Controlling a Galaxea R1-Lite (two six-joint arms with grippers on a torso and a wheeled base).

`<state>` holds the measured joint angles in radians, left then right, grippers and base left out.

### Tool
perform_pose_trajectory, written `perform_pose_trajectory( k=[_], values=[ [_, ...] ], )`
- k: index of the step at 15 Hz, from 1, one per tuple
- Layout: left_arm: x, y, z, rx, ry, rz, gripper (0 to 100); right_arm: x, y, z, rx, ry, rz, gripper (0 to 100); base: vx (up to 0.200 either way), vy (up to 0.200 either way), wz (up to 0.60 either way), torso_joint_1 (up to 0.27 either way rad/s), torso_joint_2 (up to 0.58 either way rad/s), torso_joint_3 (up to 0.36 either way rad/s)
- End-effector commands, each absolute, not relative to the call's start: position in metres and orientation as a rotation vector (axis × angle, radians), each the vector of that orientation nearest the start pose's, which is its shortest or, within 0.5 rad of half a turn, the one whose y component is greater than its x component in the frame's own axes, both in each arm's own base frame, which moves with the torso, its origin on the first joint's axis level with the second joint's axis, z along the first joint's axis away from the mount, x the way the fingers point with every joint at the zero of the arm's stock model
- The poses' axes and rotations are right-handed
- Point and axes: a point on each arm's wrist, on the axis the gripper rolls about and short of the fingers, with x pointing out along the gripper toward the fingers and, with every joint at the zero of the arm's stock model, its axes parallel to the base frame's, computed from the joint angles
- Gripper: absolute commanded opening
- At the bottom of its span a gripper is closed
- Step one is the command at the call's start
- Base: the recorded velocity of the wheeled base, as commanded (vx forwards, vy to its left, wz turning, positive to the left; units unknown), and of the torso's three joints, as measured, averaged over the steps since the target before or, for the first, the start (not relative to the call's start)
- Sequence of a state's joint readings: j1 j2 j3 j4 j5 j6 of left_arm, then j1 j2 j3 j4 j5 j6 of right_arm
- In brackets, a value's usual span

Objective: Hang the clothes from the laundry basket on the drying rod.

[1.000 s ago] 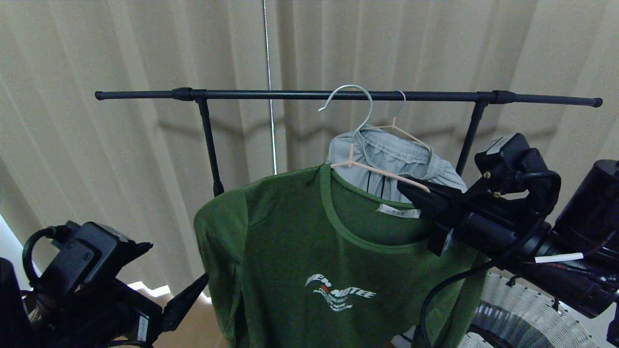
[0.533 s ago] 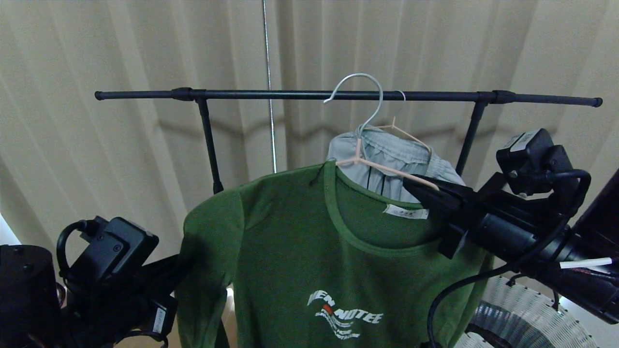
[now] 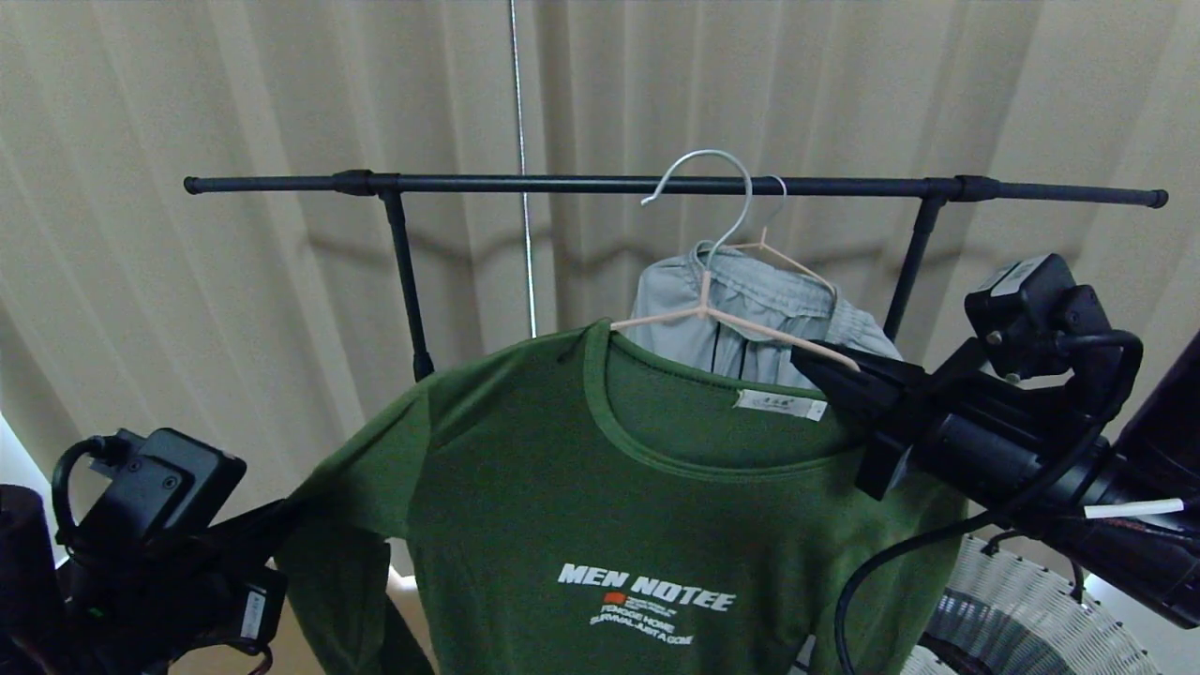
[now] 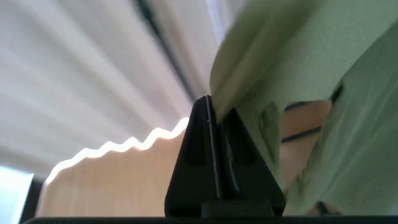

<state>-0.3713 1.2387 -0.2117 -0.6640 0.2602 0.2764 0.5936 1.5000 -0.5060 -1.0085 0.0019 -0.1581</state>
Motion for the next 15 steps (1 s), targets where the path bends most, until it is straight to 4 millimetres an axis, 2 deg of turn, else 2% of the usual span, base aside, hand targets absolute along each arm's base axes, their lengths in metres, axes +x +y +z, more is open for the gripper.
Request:
perform_pose_trajectory(
  k=[1,7,8,12,15],
  values=[
    [0.136,-0.04,0.138,0.394,0.31,-0.116,0,0.201,0.132,0.195,-0.151,-0.058,0.581,0,0.0,0.0,0.0,0.0,0.0,0.0],
    [0.136,-0.041,0.14,0.387,0.304,-0.124,0,0.2,0.132,0.19,-0.156,-0.039,0.585,0,0.0,0.0,0.0,0.0,0.0,0.0],
    [0.135,-0.041,0.14,0.377,0.301,-0.125,100,0.2,0.132,0.187,-0.158,-0.027,0.588,0,0.0,0.0,0.0,0.0,0.0,0.0],
    [0.131,-0.041,0.143,0.344,0.275,-0.143,100,0.202,0.132,0.183,-0.158,-0.009,0.585,0,0.0,0.0,0.0,0.0,0.0,0.0],
    [0.113,-0.036,0.146,0.272,0.214,-0.162,100,0.197,0.128,0.174,-0.169,0.027,0.525,0,0.0,0.0,0.0,0.0,0.0,0.0]
  ],
)
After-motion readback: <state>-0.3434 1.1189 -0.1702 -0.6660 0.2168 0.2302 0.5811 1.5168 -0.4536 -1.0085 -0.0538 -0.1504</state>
